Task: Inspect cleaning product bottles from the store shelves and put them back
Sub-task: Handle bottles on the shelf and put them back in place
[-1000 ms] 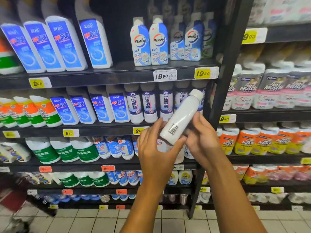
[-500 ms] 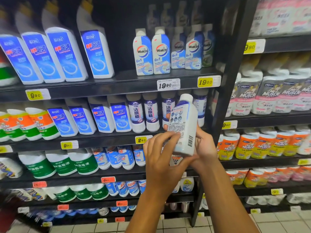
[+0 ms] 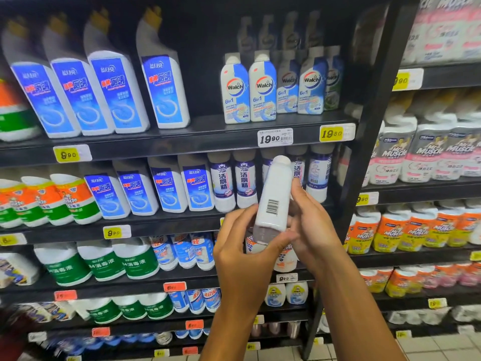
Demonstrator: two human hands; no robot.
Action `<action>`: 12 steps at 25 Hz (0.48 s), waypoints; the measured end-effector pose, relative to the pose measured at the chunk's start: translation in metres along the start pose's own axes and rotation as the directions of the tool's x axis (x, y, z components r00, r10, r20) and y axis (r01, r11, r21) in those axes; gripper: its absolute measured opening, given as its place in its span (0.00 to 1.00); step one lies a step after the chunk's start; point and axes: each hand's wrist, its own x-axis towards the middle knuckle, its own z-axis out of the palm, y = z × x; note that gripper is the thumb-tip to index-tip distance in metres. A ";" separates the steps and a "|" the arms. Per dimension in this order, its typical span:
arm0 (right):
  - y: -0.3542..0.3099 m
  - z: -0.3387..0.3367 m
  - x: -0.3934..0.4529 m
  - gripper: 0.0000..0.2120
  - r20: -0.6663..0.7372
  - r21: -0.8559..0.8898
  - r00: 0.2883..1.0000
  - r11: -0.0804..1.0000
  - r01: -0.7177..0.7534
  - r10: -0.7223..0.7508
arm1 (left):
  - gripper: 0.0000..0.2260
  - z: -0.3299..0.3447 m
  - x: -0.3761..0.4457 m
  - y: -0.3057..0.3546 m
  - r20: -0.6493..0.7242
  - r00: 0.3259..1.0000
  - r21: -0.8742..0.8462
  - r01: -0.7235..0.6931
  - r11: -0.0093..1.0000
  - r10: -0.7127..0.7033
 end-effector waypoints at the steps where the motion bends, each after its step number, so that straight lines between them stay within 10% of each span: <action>1: 0.001 0.002 0.001 0.24 -0.001 0.005 0.999 0.999 -0.035 0.035 | 0.21 -0.001 0.003 0.003 -0.022 1.000 0.022 0.014 1.000 -0.013; 12: 0.012 0.014 0.012 0.30 0.028 0.162 0.971 0.958 -0.238 0.236 | 0.20 -0.003 0.030 0.026 -0.040 0.999 0.279 0.046 0.959 -0.037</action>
